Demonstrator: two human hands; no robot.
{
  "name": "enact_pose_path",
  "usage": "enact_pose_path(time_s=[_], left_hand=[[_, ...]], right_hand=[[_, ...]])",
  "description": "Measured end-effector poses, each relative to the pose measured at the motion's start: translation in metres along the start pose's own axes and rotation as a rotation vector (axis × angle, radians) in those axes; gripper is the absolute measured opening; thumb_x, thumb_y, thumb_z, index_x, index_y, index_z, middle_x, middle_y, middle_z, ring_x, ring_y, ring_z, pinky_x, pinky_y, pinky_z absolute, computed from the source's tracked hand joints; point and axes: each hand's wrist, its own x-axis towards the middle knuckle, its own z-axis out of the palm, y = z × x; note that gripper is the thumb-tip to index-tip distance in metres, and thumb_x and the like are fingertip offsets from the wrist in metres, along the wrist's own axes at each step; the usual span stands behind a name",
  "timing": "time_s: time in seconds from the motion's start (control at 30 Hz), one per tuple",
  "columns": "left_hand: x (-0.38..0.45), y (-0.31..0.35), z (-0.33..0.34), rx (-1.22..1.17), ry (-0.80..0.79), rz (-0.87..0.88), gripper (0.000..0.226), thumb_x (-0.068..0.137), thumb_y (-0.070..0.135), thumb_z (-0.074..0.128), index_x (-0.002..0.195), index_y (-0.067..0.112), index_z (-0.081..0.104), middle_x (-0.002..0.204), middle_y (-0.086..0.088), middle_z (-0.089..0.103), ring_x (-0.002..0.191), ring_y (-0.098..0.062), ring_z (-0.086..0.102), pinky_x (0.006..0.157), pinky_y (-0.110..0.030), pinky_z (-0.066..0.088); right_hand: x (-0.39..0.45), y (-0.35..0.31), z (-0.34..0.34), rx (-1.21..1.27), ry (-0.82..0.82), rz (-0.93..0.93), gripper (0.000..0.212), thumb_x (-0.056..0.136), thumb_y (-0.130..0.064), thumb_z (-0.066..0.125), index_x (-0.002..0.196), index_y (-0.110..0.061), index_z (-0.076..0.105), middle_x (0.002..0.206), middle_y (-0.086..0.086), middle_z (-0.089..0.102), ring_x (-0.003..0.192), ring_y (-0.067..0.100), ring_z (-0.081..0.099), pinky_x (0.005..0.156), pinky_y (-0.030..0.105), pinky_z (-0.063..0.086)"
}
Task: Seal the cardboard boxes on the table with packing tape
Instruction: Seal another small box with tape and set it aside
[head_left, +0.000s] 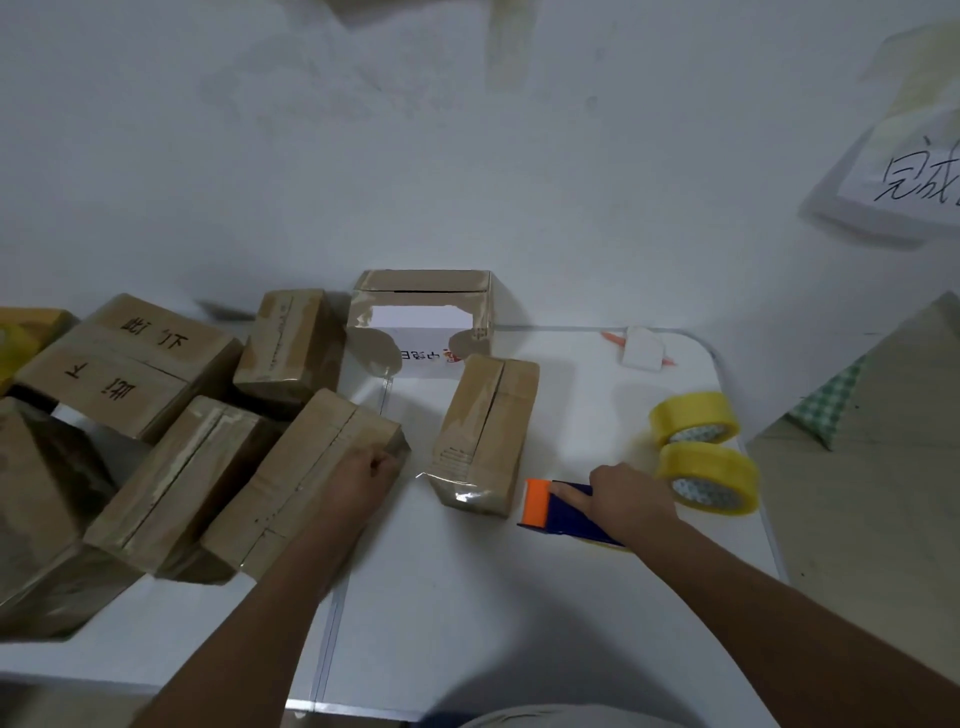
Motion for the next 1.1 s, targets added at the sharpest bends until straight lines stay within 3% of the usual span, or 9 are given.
enact_pose_path(time_s=[0.1,0.17,0.27,0.37,0.47,0.63,0.73,0.9,1.1], left_hand=[[-0.002,-0.001,-0.005,0.189,-0.003,0.039,0.033,0.103,0.011,0.043,0.130,-0.001,0.057,0.132,-0.021,0.054,0.116,-0.032,0.054,0.095,-0.034,0.038],[-0.008,0.001,-0.009,0.259,0.076,0.098,0.038,0.100,0.005,0.045,0.137,-0.004,0.048,0.139,-0.024,0.048,0.120,-0.035,0.053,0.096,-0.037,0.039],[-0.021,0.012,-0.010,0.246,0.228,0.497,0.047,0.080,-0.016,0.063,0.125,-0.003,0.062,0.125,-0.021,0.063,0.109,-0.037,0.063,0.091,-0.042,0.052],[-0.031,0.018,0.010,0.351,0.052,0.825,0.066,0.070,-0.021,0.065,0.129,0.008,0.065,0.132,-0.008,0.064,0.116,-0.025,0.063,0.098,-0.038,0.053],[-0.032,0.012,0.020,0.325,-0.105,0.715,0.067,0.079,-0.016,0.056,0.138,0.015,0.058,0.146,0.001,0.052,0.134,-0.016,0.050,0.109,-0.038,0.045],[-0.007,0.025,0.008,0.511,-0.182,0.782,0.058,0.079,-0.010,0.053,0.131,0.014,0.064,0.142,-0.002,0.056,0.130,-0.025,0.053,0.113,-0.039,0.037],[0.003,0.060,0.022,0.624,-0.209,0.938,0.054,0.092,0.013,0.056,0.145,0.021,0.048,0.159,0.001,0.033,0.147,-0.018,0.027,0.121,-0.039,0.019],[0.013,0.084,0.061,0.743,-0.390,0.924,0.055,0.104,0.056,0.020,0.156,0.037,0.019,0.165,0.015,-0.008,0.150,-0.011,-0.018,0.120,-0.043,-0.015],[0.031,0.055,0.066,0.705,-0.370,0.931,0.059,0.097,0.066,0.001,0.153,0.048,0.008,0.161,0.023,-0.018,0.147,-0.006,-0.026,0.121,-0.050,-0.012]], right_hand=[[0.000,-0.001,0.001,-0.014,0.014,-0.009,0.068,0.081,-0.084,0.025,0.062,-0.021,0.043,0.062,-0.003,0.047,0.053,0.009,0.044,0.050,0.024,0.033],[0.001,0.002,0.004,-0.035,0.018,-0.021,0.070,0.081,-0.085,0.025,0.062,-0.020,0.044,0.062,-0.003,0.048,0.053,0.010,0.045,0.051,0.024,0.035],[0.001,0.007,0.008,-0.028,0.037,-0.017,0.072,0.080,-0.085,0.023,0.062,-0.020,0.047,0.063,-0.003,0.050,0.054,0.010,0.048,0.052,0.023,0.039],[0.001,0.007,0.010,-0.011,0.036,-0.015,0.072,0.080,-0.084,0.023,0.063,-0.019,0.048,0.062,-0.002,0.052,0.054,0.010,0.050,0.052,0.023,0.040],[0.000,0.006,0.009,0.033,0.031,-0.006,0.069,0.083,-0.082,0.025,0.062,-0.020,0.045,0.063,-0.002,0.050,0.058,0.013,0.051,0.052,0.025,0.037],[-0.002,0.010,0.009,0.093,0.008,0.017,0.069,0.082,-0.082,0.026,0.061,-0.019,0.044,0.063,-0.002,0.048,0.055,0.011,0.047,0.050,0.025,0.033],[-0.006,0.016,0.011,0.106,0.013,0.018,0.069,0.082,-0.083,0.027,0.060,-0.018,0.042,0.060,-0.001,0.046,0.052,0.012,0.045,0.049,0.026,0.033],[-0.014,0.026,0.008,0.087,0.018,0.034,0.069,0.082,-0.082,0.031,0.062,-0.016,0.041,0.059,-0.002,0.044,0.052,0.013,0.043,0.052,0.028,0.035],[-0.024,0.032,0.005,0.077,0.074,0.029,0.068,0.078,-0.085,0.033,0.071,-0.019,0.050,0.061,-0.005,0.047,0.060,0.016,0.053,0.052,0.029,0.037]])
